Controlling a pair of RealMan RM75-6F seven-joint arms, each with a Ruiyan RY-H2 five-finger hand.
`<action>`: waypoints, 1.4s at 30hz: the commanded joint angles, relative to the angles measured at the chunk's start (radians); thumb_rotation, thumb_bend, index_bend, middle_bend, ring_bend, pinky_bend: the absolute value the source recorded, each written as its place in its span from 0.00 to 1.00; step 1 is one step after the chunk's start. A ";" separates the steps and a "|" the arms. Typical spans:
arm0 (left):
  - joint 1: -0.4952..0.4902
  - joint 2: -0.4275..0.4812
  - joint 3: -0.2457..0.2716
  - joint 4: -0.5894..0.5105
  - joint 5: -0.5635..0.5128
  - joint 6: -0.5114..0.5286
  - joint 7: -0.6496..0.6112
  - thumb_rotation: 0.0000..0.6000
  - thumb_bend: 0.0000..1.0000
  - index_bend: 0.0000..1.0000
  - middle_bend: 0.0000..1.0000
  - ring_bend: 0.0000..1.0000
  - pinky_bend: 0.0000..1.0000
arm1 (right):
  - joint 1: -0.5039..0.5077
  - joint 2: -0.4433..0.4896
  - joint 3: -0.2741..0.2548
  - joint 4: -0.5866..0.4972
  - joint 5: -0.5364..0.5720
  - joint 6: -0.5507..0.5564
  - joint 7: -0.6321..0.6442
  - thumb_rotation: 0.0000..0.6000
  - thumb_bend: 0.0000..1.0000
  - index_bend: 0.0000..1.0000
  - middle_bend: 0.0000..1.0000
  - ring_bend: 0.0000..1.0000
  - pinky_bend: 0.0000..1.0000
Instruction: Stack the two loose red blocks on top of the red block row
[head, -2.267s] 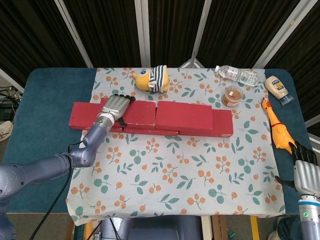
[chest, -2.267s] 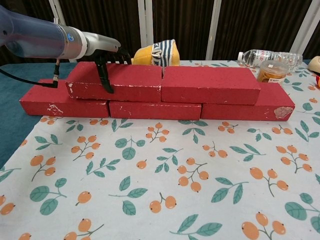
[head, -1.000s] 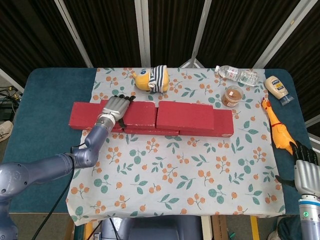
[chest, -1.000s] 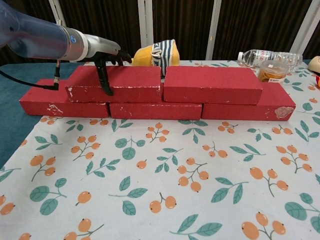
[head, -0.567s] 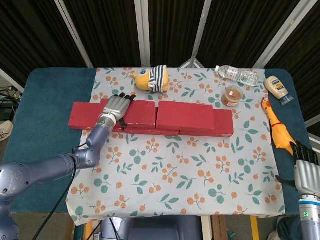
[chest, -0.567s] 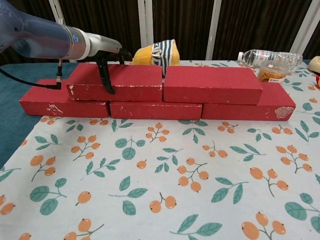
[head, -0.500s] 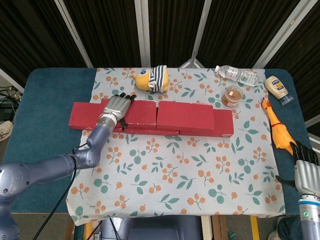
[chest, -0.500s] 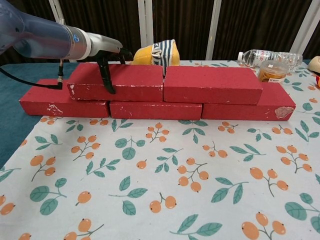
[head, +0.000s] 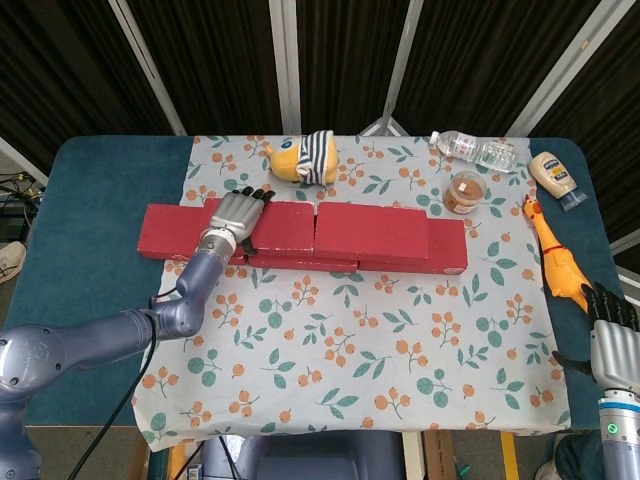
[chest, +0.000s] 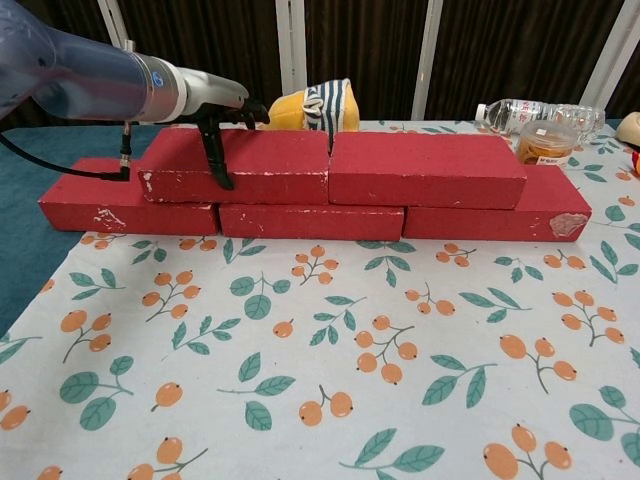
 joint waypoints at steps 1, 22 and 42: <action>-0.001 -0.001 -0.002 0.000 -0.002 -0.001 0.001 1.00 0.00 0.02 0.07 0.07 0.18 | 0.000 0.000 0.000 0.000 0.003 0.000 -0.002 1.00 0.10 0.00 0.00 0.00 0.00; -0.009 -0.004 -0.017 -0.012 -0.040 0.017 0.025 1.00 0.00 0.00 0.00 0.01 0.14 | 0.000 -0.002 0.003 -0.002 0.009 0.003 -0.011 1.00 0.10 0.00 0.00 0.00 0.00; -0.036 0.113 -0.024 -0.186 -0.086 0.099 0.099 1.00 0.00 0.00 0.00 0.00 0.12 | 0.000 0.000 0.003 -0.007 0.018 0.003 -0.024 1.00 0.10 0.00 0.00 0.00 0.00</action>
